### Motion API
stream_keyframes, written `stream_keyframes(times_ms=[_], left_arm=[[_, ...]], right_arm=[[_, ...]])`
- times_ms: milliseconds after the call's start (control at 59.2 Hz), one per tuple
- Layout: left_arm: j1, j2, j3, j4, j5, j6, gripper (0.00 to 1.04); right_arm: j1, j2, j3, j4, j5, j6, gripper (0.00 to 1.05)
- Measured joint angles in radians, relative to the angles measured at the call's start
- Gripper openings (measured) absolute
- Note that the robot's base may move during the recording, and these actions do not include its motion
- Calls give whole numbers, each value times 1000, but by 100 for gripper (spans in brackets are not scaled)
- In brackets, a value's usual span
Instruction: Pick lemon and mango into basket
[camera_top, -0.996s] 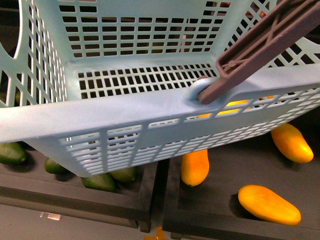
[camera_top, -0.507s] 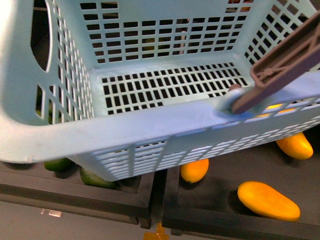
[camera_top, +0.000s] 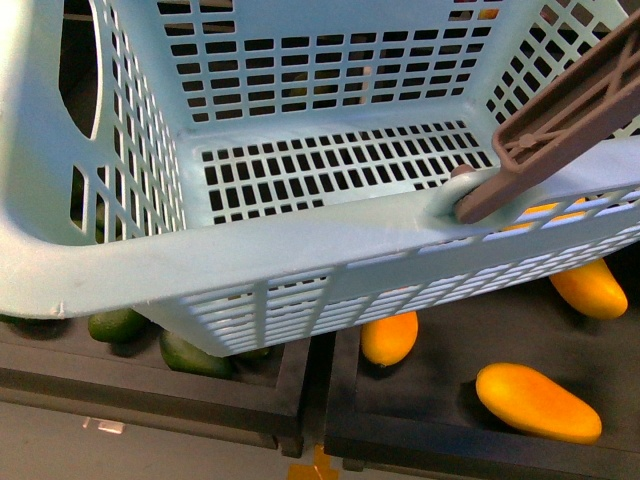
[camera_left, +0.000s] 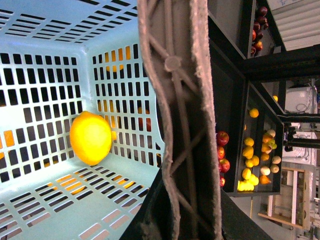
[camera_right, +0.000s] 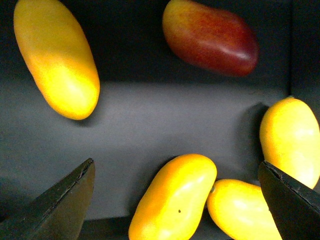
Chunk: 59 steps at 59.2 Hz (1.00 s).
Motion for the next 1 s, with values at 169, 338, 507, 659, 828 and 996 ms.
stream_keyframes(times_ms=[169, 338, 507, 659, 828, 996], left_arm=[[0, 0, 0, 0, -1, 0, 6], [0, 0, 0, 0, 0, 0, 6], [0, 0, 0, 0, 0, 0, 6], [0, 0, 0, 0, -1, 0, 6], [0, 0, 0, 0, 0, 0, 6], [0, 0, 0, 0, 0, 0, 6]], right_arm=[[57, 103, 87, -20, -45, 1, 96], [101, 177, 161, -47, -61, 10, 96], [120, 249, 233, -68, -58, 42, 96], [129, 303, 291, -91, -55, 69, 96], [137, 352, 353, -113, -61, 98, 96], [144, 390, 409, -129, -68, 125, 96]])
